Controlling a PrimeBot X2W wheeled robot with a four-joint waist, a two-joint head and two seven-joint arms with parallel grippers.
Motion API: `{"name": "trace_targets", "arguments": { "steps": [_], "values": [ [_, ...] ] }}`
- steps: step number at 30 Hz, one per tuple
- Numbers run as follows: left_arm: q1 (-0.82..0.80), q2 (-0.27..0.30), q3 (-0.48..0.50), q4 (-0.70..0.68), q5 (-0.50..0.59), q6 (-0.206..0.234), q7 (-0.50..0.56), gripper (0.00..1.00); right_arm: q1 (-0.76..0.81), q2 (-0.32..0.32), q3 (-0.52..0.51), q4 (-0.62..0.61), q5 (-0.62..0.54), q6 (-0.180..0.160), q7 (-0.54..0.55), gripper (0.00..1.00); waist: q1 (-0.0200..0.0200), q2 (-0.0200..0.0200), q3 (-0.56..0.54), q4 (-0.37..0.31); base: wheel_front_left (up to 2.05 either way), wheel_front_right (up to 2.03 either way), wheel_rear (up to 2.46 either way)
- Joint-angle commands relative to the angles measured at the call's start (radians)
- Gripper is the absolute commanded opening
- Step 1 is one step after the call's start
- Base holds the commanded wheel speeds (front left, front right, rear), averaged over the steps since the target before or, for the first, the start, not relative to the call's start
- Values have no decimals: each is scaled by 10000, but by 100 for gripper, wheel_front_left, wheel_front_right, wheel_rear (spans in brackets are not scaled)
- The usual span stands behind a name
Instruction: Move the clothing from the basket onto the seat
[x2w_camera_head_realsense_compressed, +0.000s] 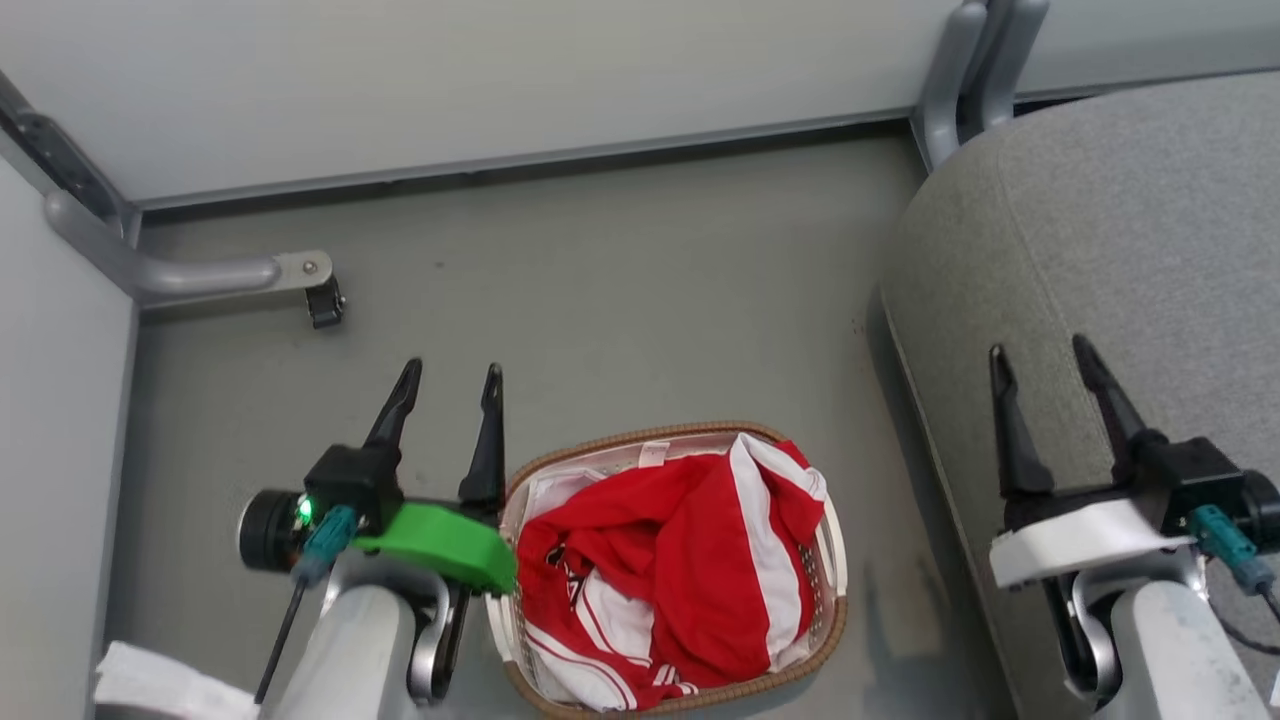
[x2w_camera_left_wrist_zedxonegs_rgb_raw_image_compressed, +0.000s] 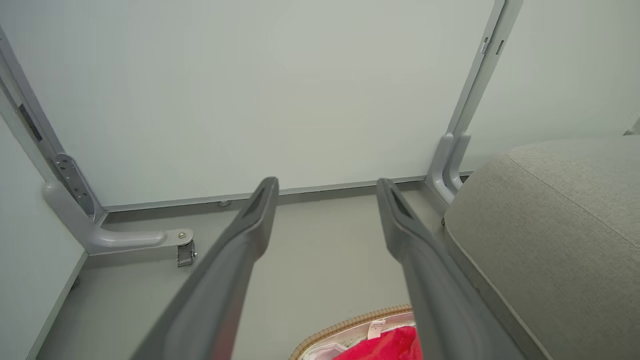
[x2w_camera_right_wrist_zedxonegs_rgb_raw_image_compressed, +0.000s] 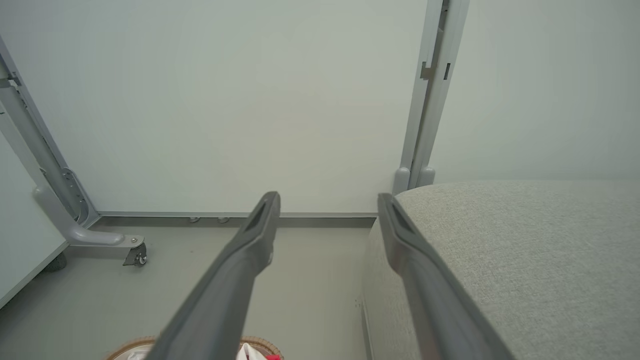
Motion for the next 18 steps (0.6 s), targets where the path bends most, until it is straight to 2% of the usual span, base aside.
{"name": "trace_targets", "arguments": {
  "steps": [1, 9, 18],
  "values": [
    [-536, 50, -176, 222, -39, -76, 5, 100, -331, -46, -134, -166, -89, -5, -22, 100, -1, -1, 1240, -216, 0, 0, 0],
    [-3076, 55, -1643, 2292, -423, -348, 5, 100, -1890, -43, -815, -1045, -120, -5, -22, 100, -1, -1, 3554, -658, 0, 0, 0],
    [-5060, 58, -4102, 4593, -1203, -572, 52, 100, -2954, -39, -1047, -1812, 74, -6, -20, 100, -1, -1, 5529, -1120, 0, 0, 0]
  ]
}}
